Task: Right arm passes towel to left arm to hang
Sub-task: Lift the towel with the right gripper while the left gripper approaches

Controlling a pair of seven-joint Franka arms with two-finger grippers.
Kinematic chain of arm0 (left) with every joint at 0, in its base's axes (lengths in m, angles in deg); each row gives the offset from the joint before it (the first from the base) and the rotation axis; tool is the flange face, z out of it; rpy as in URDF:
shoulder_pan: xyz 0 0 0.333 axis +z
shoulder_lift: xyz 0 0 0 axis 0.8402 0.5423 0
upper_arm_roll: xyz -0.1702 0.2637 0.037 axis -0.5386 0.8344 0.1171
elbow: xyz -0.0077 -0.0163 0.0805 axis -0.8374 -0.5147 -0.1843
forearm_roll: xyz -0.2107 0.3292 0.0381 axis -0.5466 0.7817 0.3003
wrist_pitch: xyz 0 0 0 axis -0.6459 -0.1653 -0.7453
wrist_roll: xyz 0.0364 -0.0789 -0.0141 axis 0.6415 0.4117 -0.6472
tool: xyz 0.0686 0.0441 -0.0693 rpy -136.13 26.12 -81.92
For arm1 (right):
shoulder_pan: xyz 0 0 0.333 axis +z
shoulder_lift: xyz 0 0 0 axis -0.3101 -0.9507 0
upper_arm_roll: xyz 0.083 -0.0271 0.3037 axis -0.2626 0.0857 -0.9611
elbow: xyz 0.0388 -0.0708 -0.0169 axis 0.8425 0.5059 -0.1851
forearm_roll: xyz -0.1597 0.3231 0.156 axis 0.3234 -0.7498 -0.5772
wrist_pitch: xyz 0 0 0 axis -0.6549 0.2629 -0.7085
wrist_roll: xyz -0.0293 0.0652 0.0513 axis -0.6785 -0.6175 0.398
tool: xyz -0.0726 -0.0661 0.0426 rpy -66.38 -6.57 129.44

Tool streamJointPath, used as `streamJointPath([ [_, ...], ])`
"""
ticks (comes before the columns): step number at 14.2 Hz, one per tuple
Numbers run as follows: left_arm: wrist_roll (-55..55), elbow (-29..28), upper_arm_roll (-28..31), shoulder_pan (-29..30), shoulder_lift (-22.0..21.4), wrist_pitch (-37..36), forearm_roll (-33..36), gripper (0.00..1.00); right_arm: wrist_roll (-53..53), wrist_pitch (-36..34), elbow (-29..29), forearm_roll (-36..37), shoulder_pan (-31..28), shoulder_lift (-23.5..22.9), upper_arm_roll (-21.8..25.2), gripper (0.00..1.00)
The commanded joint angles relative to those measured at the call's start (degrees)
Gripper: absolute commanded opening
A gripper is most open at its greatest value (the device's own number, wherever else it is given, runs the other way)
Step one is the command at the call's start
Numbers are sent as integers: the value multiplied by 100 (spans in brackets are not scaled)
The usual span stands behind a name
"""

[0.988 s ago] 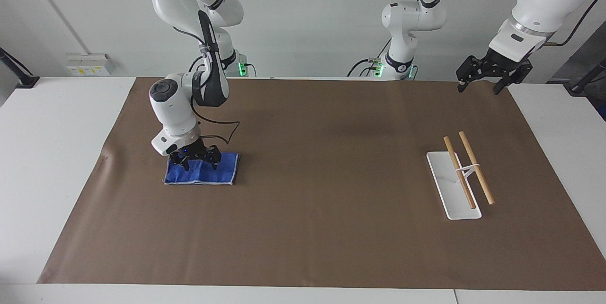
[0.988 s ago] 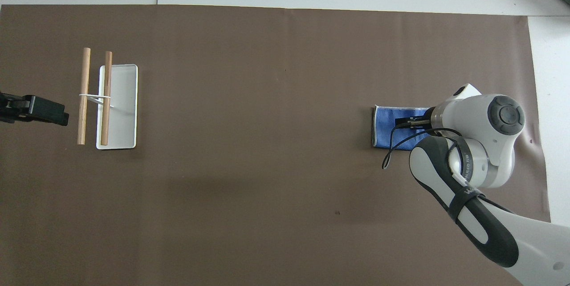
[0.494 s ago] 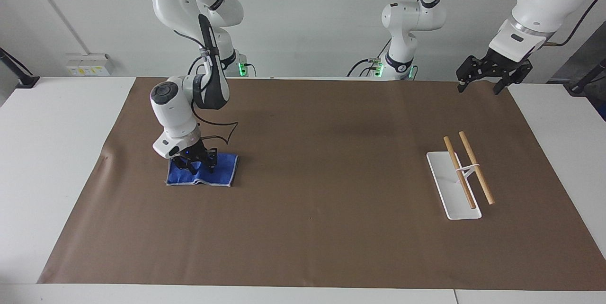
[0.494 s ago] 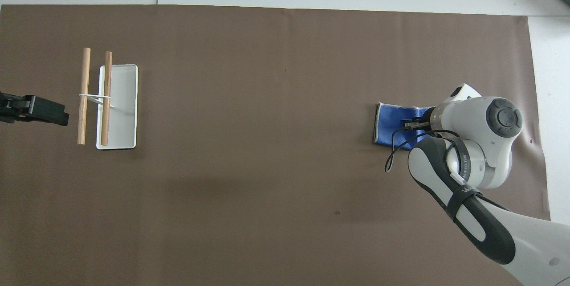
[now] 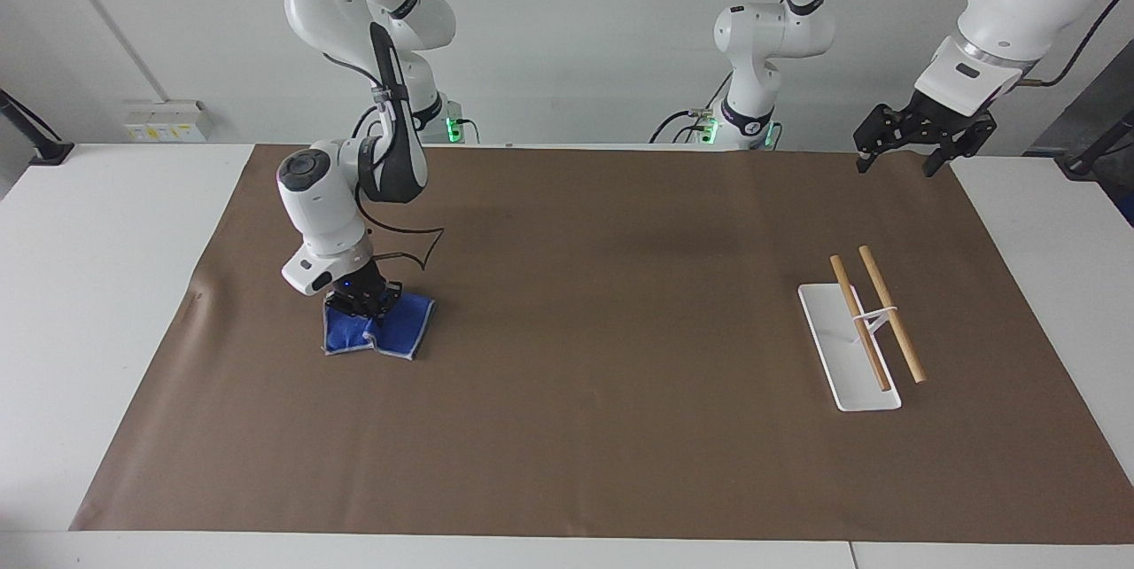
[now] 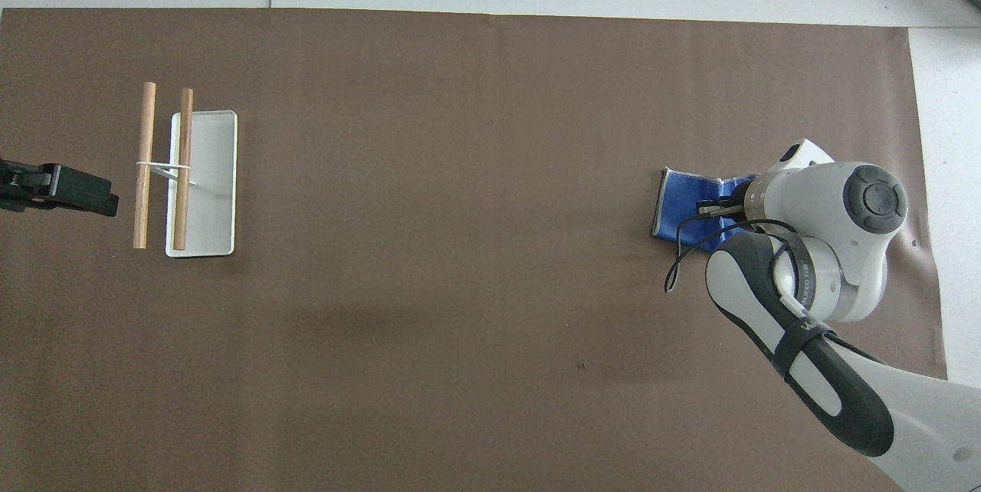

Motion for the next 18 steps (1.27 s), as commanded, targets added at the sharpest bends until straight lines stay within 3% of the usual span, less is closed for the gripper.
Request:
streamJointPath([
  [1,-46,-83,-15,27,-112,-59,-26,100,-173,-316,-81,-205,-57,381,-62,0],
  [7,-54,-83,-15,27,-112,-59,-26,100,-173,-1431,-1099,-1645,-21,663,-229,0],
  [10,-54,-83,-15,27,-112,-59,-26,100,-164,-1853,-1530,-2742,-21,663,-317,0],
  [18,-54,-83,-23,10,-112,-50,-26,100,-155,-1854,-1663,-5931,-12,663,-1055,0],
])
